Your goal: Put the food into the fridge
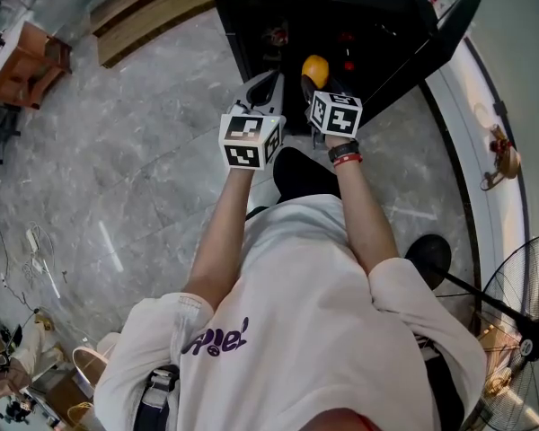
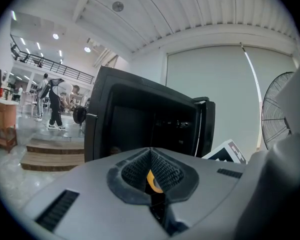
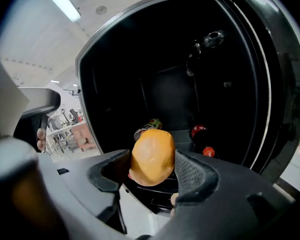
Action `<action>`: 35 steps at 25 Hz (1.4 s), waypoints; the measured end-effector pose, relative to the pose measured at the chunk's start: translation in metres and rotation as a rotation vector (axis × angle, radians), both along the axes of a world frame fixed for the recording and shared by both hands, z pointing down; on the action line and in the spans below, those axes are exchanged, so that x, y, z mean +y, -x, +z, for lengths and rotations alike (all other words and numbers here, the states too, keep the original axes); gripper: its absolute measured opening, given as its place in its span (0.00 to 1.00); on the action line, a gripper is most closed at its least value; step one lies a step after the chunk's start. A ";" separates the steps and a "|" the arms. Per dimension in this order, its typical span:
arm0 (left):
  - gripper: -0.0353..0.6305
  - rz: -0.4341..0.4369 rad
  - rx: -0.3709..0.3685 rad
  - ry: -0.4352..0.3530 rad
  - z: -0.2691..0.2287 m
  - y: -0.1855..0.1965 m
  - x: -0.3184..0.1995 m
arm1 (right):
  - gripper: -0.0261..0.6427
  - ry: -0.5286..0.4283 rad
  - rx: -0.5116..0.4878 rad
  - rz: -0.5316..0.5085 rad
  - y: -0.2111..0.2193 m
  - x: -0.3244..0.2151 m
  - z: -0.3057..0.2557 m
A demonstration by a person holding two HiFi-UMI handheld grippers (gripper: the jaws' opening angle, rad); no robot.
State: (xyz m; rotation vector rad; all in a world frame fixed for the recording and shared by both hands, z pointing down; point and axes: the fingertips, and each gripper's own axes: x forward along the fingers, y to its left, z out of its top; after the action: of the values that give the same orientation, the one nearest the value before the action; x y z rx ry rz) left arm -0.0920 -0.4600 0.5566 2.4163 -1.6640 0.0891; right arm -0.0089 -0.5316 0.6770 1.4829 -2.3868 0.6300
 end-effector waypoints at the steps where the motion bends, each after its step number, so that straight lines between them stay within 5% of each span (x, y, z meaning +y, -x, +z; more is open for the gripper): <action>1: 0.08 0.001 0.001 -0.003 0.002 0.000 -0.002 | 0.48 0.000 0.000 -0.001 0.000 -0.002 0.002; 35: 0.08 -0.037 -0.011 -0.022 0.045 0.003 -0.035 | 0.48 -0.087 0.060 -0.012 0.010 -0.095 0.054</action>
State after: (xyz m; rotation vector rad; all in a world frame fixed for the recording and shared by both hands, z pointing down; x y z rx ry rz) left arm -0.0955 -0.4949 0.6016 2.4038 -1.7226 0.0783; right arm -0.0192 -0.6270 0.7310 1.4992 -2.4035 0.4771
